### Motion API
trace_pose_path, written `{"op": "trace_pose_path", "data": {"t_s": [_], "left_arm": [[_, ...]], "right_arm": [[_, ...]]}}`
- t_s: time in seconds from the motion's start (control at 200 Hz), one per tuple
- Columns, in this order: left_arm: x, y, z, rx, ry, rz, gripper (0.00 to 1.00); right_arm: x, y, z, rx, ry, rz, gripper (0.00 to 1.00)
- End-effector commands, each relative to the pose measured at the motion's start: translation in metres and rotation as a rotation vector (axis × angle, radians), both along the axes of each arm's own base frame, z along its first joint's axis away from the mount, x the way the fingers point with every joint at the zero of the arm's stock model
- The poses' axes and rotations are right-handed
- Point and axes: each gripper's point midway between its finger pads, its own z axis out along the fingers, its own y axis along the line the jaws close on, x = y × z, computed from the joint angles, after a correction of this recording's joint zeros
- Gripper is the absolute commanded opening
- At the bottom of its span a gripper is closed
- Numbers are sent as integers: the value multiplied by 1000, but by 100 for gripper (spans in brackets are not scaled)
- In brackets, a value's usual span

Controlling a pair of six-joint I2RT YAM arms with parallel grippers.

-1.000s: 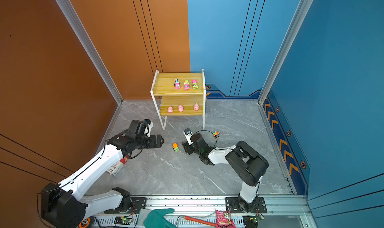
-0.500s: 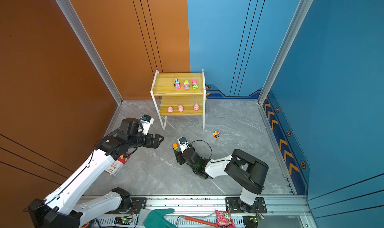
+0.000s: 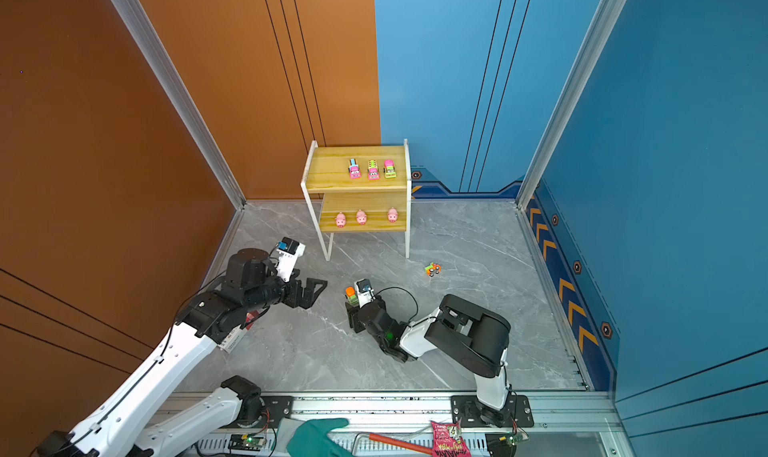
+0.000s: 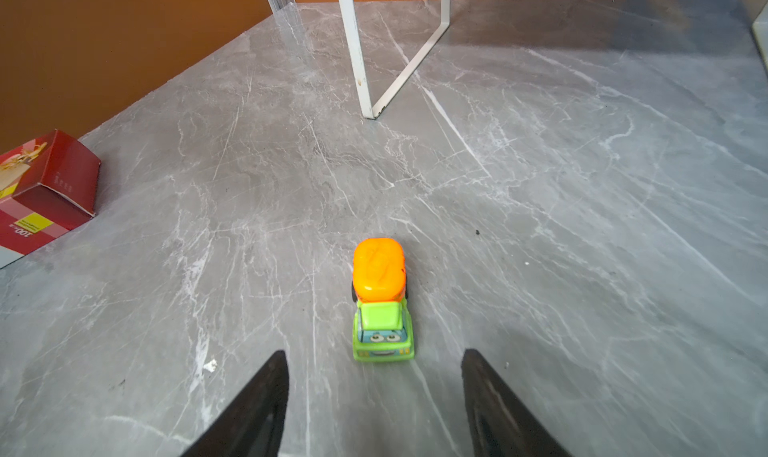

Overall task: Place and organize the plastic toys onto the shelf
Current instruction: 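Reposition the right gripper above the truck while the left arm moves toward the shelf, then close the right gripper on the green-and-orange truck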

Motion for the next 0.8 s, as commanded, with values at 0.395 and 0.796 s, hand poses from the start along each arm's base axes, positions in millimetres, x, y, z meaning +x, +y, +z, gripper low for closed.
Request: {"op": "trace_pose_path", "data": {"t_s": [0.395,0.796], "left_arm": [[-2,0,6,14,-52,-15,98],[1,7,7,27,-62,17,98]], "right_arm": [[25,13,-22,-44,18,-10,60],[29,26,-29,-73,31,32,38]]}}
